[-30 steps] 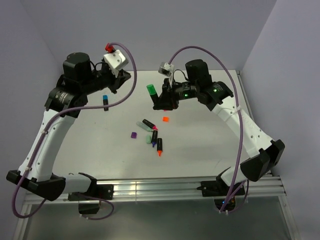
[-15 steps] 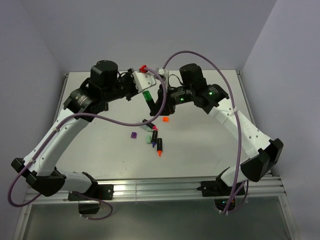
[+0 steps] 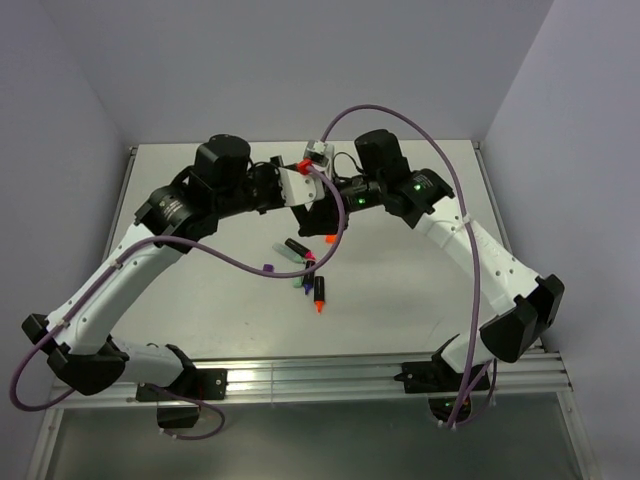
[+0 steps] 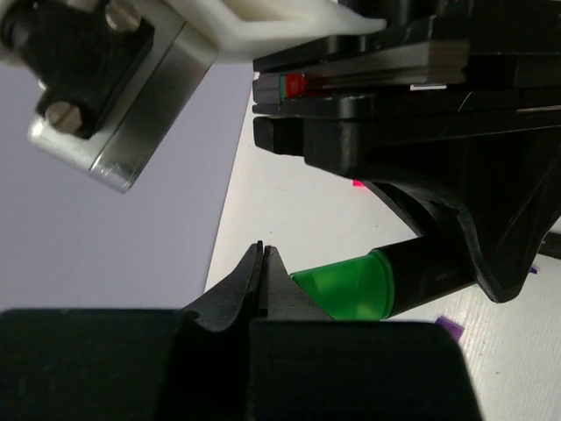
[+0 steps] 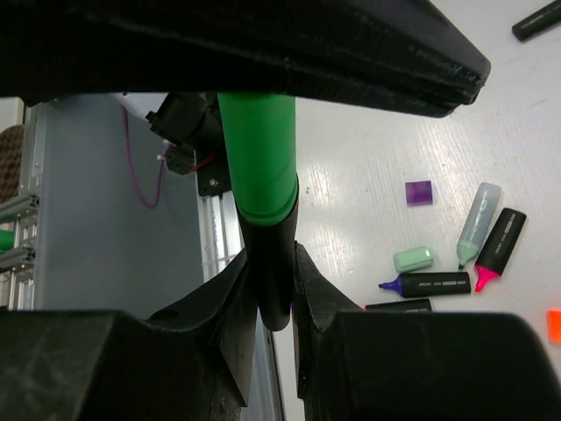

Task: Insert the pens into the pen caps
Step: Press the pen cap onto the pen.

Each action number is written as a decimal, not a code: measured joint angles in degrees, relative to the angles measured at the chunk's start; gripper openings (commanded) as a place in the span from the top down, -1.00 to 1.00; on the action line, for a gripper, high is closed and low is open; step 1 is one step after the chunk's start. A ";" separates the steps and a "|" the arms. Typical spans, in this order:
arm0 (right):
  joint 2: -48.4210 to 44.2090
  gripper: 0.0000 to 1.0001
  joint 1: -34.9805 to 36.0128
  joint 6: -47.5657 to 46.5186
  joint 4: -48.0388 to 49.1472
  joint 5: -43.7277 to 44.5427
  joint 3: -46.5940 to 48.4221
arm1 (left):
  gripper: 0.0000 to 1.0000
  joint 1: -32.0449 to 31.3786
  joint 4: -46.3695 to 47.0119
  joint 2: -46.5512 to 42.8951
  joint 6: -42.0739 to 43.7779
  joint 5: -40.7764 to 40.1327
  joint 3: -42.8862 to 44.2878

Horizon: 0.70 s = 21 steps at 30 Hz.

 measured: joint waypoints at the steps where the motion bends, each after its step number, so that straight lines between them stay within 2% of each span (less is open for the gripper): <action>1: 0.11 1.00 0.04 0.00 -0.31 -0.02 0.00 | 0.99 -0.35 -0.11 0.00 0.22 -0.28 -0.13; 11: 0.90 1.00 0.55 0.00 -3.93 -0.94 0.00 | 0.99 -3.89 0.22 -2.12 4.11 -4.55 -4.13; 21: 1.01 1.00 0.63 0.22 -6.43 -0.76 0.87 | 0.99 -6.19 1.62 -2.47 2.43 -7.58 -5.09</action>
